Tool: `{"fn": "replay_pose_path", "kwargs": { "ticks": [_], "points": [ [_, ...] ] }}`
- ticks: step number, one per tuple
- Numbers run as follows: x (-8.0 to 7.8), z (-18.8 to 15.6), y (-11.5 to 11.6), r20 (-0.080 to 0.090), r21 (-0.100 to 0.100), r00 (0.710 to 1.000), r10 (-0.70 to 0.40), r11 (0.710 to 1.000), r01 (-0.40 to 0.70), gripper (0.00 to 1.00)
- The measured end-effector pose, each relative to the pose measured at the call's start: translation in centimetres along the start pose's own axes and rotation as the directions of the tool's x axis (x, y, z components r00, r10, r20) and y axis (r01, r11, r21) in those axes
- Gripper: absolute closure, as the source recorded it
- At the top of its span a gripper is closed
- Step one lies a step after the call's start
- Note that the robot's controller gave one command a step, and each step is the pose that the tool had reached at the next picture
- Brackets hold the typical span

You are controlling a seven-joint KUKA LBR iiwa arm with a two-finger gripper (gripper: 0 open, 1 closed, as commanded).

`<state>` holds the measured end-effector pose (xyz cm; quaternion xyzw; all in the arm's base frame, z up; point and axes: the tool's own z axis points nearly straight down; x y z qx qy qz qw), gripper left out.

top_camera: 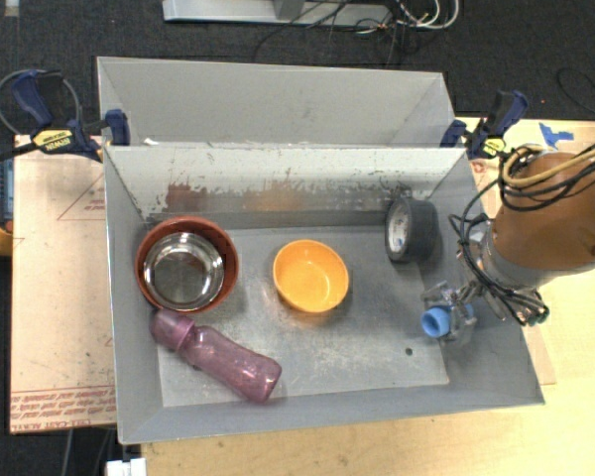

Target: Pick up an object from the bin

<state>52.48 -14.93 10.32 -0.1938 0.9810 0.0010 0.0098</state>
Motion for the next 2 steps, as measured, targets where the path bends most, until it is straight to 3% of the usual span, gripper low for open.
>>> {"fn": "replay_pose_path", "kwargs": {
  "ticks": [1,2],
  "points": [
    [0.1,-2.6,0.2,-0.006,-0.006,1.0,0.001,1.0,-0.001,1.0],
    [-0.1,-6.6,0.1,-0.002,-0.003,1.0,0.001,1.0,-0.001,1.0]
  ]
}}
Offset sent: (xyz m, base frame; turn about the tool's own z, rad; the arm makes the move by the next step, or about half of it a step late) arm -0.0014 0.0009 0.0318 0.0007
